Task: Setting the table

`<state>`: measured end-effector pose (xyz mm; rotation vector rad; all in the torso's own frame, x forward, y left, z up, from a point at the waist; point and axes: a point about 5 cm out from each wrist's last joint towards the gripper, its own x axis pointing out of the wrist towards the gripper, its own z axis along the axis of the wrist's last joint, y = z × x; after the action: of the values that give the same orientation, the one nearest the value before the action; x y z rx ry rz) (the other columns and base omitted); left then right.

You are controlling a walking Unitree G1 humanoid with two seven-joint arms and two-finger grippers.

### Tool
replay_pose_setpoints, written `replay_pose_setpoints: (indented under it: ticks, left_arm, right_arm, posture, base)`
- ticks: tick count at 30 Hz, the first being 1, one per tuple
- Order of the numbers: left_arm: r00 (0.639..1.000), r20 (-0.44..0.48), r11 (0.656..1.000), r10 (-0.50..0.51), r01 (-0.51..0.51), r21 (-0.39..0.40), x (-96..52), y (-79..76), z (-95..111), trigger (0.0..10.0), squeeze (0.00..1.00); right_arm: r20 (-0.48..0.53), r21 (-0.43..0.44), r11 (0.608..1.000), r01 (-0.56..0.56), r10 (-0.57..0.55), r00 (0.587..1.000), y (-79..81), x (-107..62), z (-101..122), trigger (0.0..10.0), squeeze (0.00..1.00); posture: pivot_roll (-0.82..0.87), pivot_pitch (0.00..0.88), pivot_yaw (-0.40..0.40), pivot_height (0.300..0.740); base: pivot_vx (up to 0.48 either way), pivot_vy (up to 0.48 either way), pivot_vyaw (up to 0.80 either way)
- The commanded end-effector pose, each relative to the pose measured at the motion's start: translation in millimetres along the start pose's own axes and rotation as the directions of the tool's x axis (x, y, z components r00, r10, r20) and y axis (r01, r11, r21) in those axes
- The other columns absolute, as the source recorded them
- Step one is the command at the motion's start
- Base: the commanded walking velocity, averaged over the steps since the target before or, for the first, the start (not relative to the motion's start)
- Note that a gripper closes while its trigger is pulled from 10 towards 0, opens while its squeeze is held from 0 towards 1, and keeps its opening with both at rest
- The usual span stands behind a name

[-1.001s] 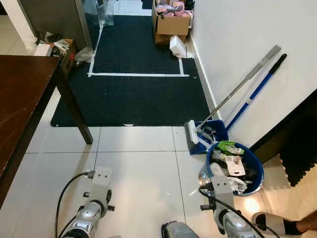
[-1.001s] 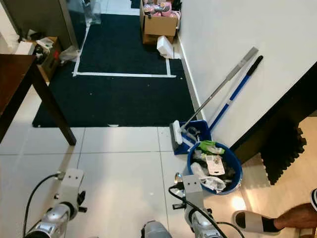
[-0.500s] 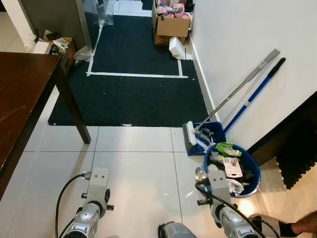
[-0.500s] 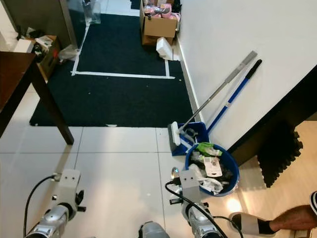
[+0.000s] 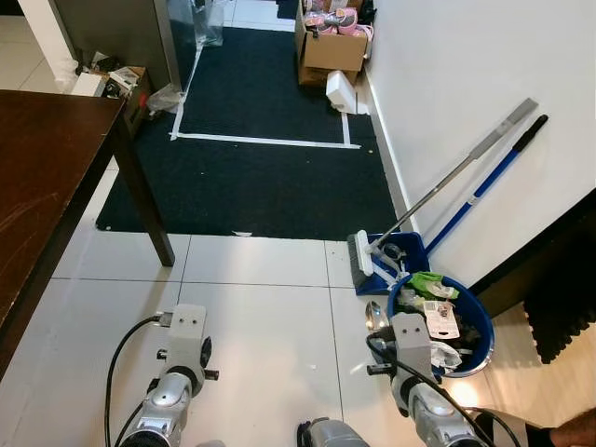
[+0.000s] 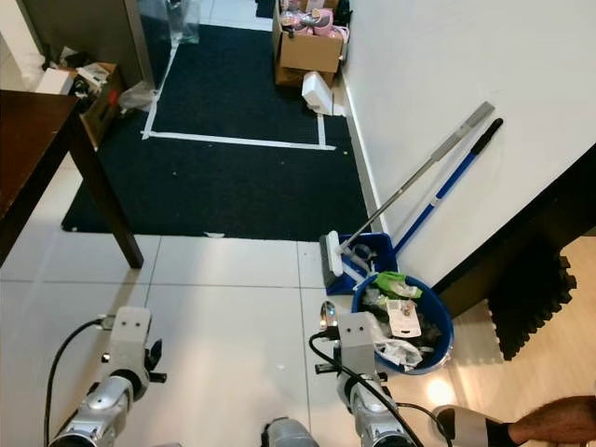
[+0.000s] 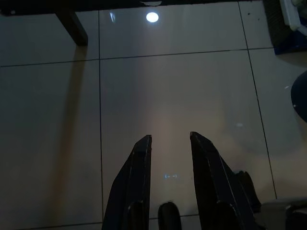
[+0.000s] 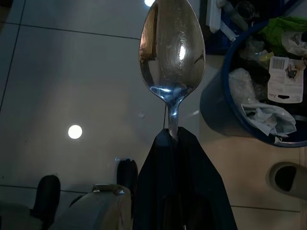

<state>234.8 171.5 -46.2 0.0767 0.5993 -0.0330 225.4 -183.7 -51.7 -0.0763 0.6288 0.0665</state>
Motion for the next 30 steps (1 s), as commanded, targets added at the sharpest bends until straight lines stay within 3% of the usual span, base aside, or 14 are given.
replay_pose_setpoints:
  ticks: [1,20,30]
  left_arm:
    - [1.000,-0.030,1.000,-0.005,0.005,0.001,-2.2,-1.5,-7.2,10.0,0.00]
    - [0.999,-0.044,1.000,0.010,-0.010,-0.011,1.2,-0.1,-2.9,10.0,0.00]
    - [0.999,-0.051,1.000,0.009,-0.010,-0.016,0.8,-2.2,-4.5,10.0,0.00]
  right_arm:
    - [-0.014,0.006,1.000,0.012,-0.012,1.000,-1.9,-2.9,-6.6,10.0,0.00]
    - [-0.039,-0.018,1.000,0.011,-0.012,0.999,1.0,1.3,-2.1,10.0,0.00]
    - [-0.070,-0.017,1.000,0.005,-0.006,0.998,2.4,-1.8,-10.9,10.0,0.00]
  posture:
    - [0.05,0.071,-0.041,0.740]
    - [0.05,0.026,-0.027,0.740]
    - [0.05,0.029,-0.026,0.740]
  base:
    - [0.000,0.000,0.00]
    - [0.000,0.000,0.00]
    - [0.000,0.000,0.00]
